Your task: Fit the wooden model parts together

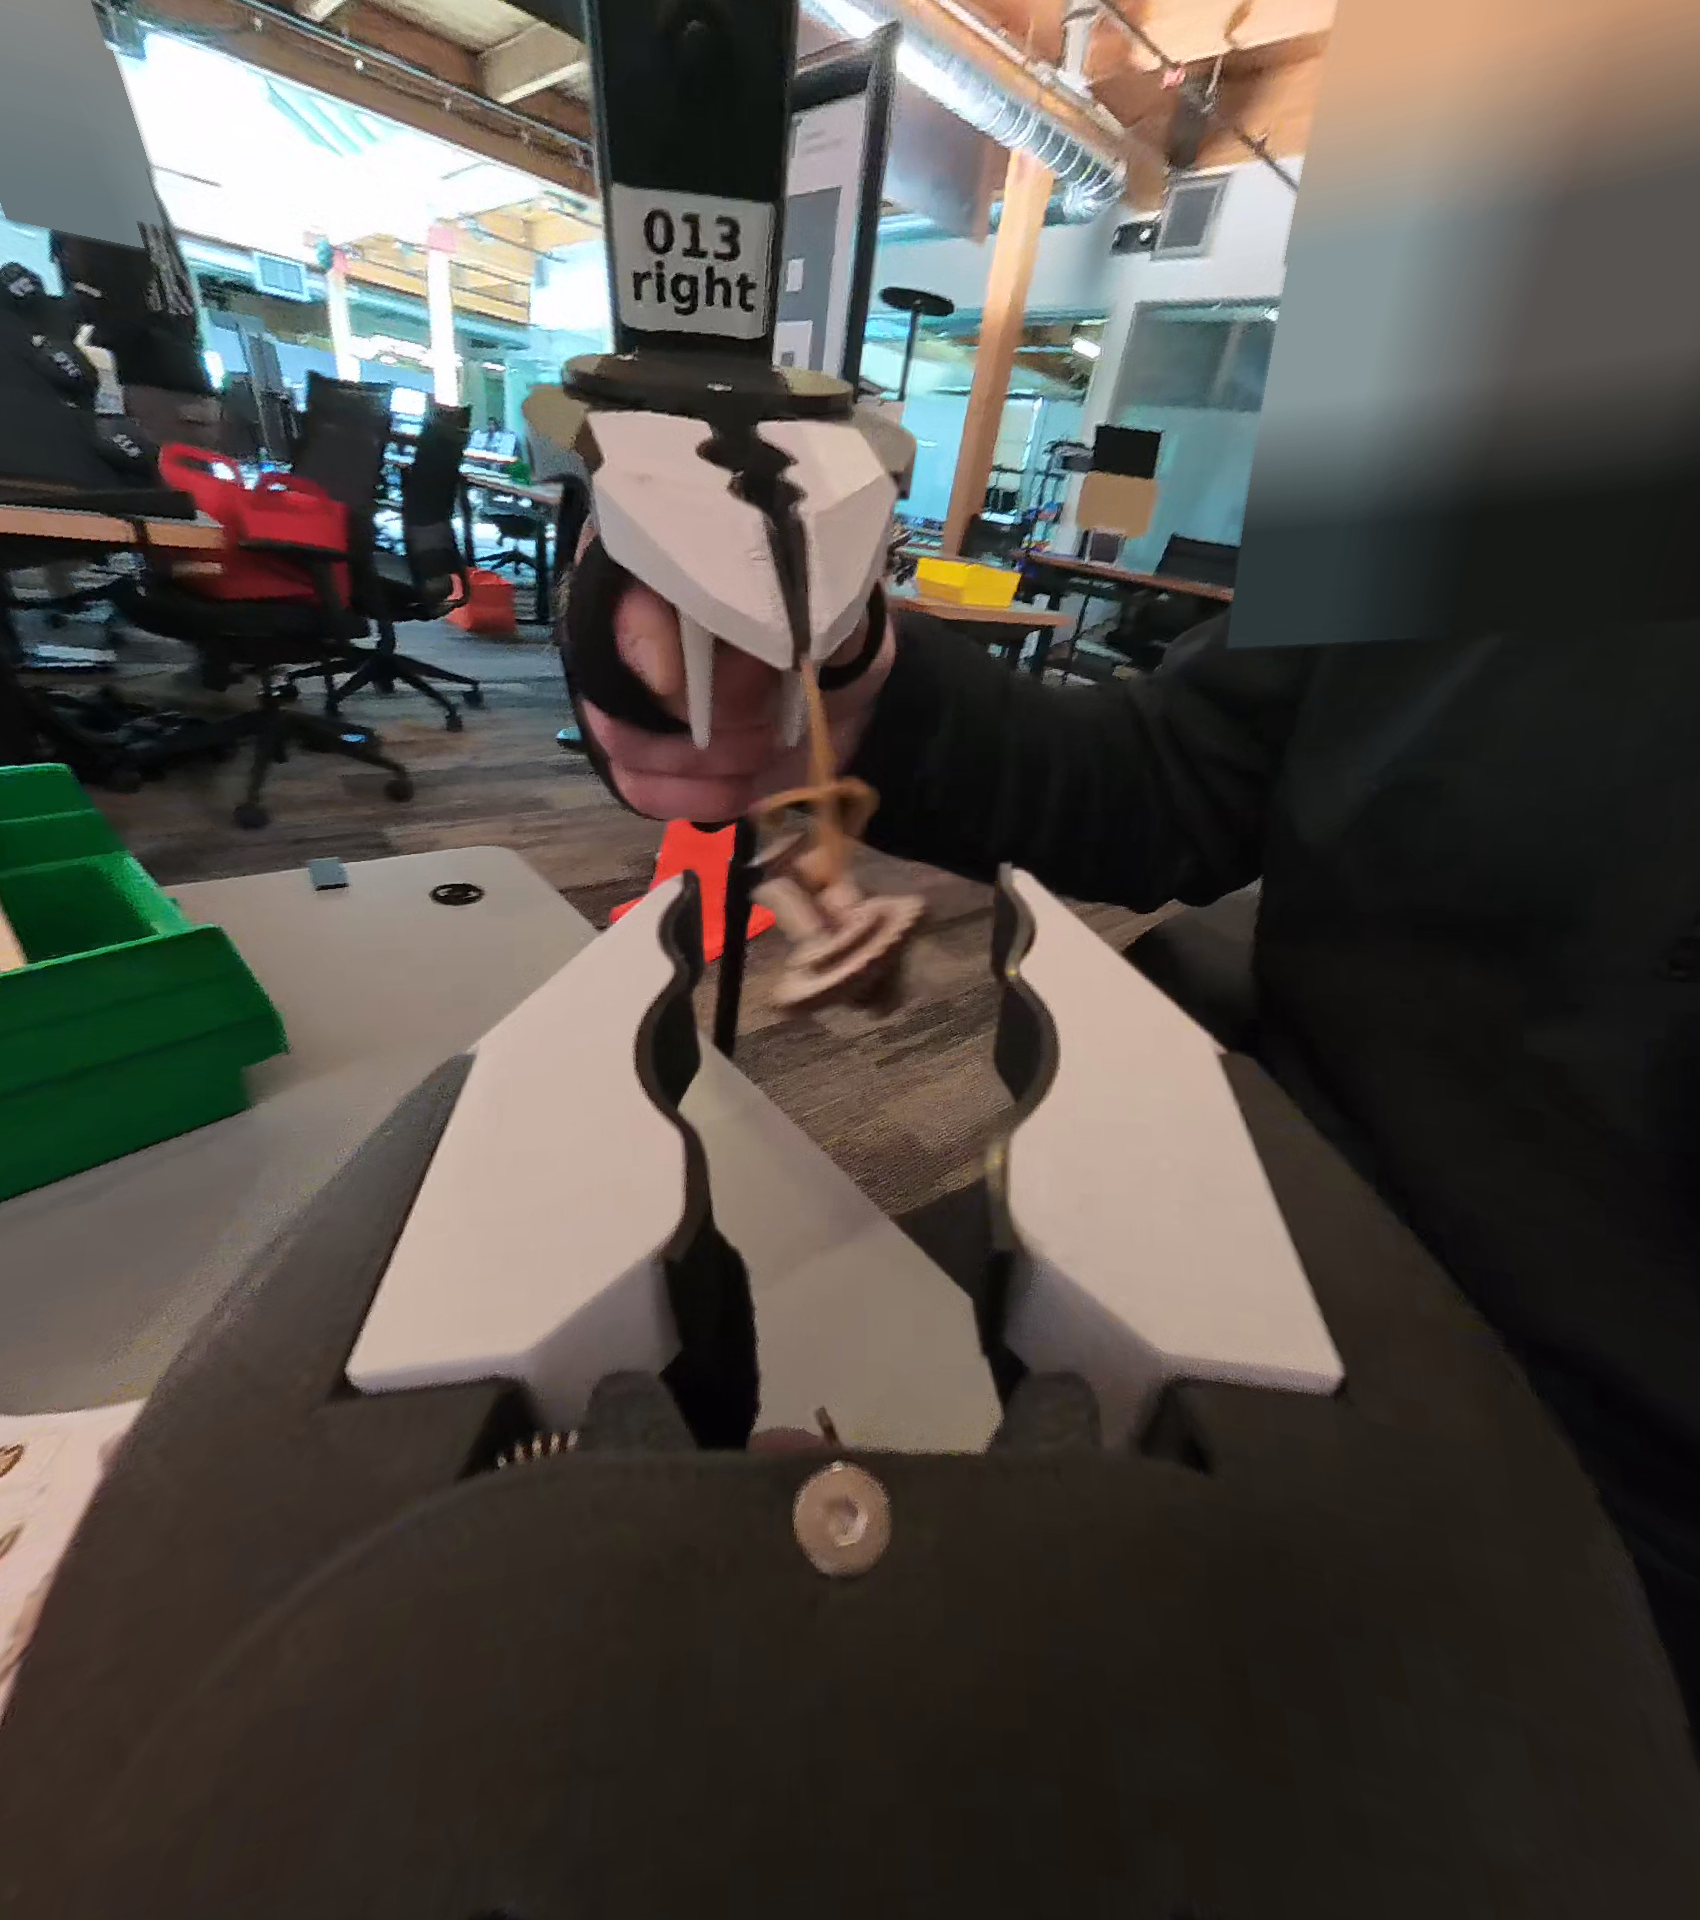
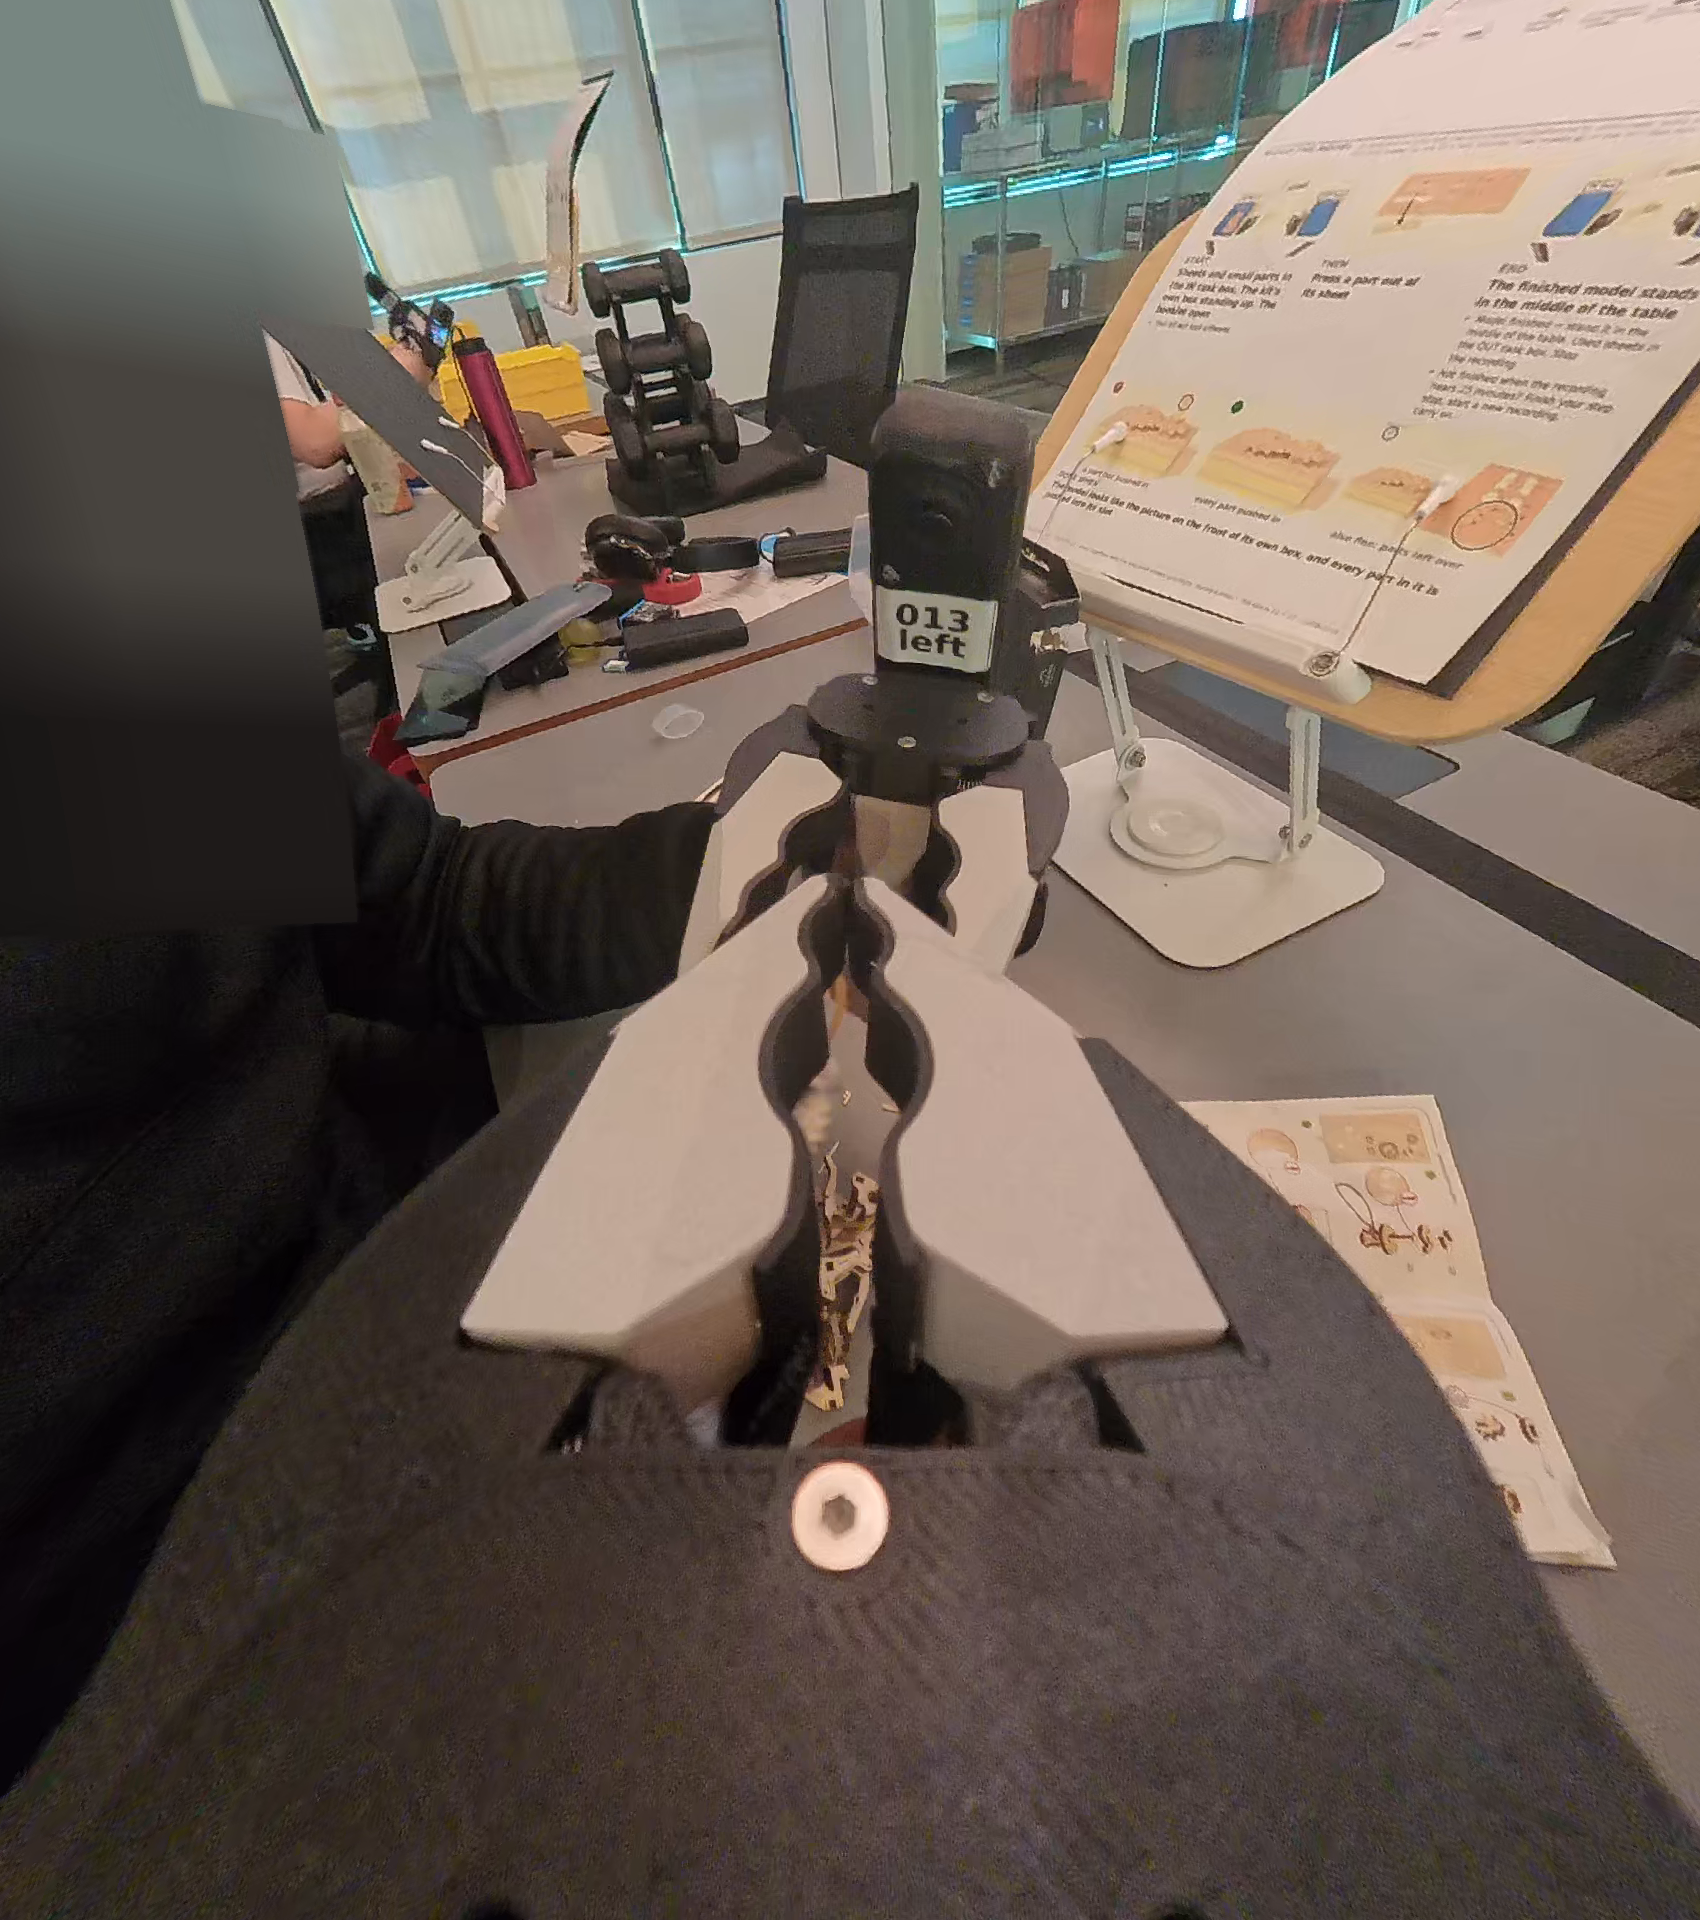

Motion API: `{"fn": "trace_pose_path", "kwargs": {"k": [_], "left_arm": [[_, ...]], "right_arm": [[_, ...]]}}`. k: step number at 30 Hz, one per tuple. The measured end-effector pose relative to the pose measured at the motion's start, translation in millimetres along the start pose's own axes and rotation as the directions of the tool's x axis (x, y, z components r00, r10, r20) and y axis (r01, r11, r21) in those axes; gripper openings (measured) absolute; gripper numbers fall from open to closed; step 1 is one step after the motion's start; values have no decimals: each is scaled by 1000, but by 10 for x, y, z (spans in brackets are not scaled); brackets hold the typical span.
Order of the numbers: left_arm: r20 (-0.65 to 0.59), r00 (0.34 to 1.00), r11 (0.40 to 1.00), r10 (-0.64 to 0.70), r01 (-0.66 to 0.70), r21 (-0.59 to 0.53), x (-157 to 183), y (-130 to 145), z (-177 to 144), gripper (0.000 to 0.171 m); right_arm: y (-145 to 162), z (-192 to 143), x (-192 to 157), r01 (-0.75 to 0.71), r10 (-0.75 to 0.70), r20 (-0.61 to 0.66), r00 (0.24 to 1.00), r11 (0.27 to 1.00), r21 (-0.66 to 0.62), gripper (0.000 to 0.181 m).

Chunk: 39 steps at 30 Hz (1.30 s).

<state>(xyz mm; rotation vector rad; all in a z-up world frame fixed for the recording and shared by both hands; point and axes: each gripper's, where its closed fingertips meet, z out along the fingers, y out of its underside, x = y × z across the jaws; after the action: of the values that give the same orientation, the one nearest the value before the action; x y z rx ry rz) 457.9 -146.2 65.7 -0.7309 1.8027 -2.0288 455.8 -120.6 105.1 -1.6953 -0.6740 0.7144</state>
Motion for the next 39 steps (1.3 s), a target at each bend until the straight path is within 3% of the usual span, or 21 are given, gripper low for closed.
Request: {"fn": "trace_pose_path", "kwargs": {"k": [5,8,17,24,27,30,36,39], "left_arm": [[-17,1000,1000,-14,14,-12,1,66,105,49],[-12,1000,1000,12,-12,-20,3,99,164,30],[23,998,992,62,-59,-110,-12,228,238,29],[29,999,995,42,-39,-91,-32,214,253,29],[41,998,997,39,-36,-73,-44,161,217,29],[48,999,998,20,-17,-55,-61,120,181,29],[21,1000,999,-18,18,-27,-39,90,190,29],[22,999,999,-24,24,-28,-36,90,205,29]], "right_arm": [[-45,19,2,-14,14,0,1000,1000,15,0],[-70,39,-3,-16,16,-1,1000,1000,19,0],[-222,26,-50,-8,8,-7,1000,998,58,0],[-301,13,-160,47,-46,-12,999,998,49,0],[-140,-8,-200,133,-139,-75,988,988,-80,0],[-11,-105,-234,218,-240,-142,960,963,-157,31],[314,-166,-263,379,-468,-175,866,844,-379,20],[386,-137,-269,400,-504,-184,844,819,-411,13]]}}
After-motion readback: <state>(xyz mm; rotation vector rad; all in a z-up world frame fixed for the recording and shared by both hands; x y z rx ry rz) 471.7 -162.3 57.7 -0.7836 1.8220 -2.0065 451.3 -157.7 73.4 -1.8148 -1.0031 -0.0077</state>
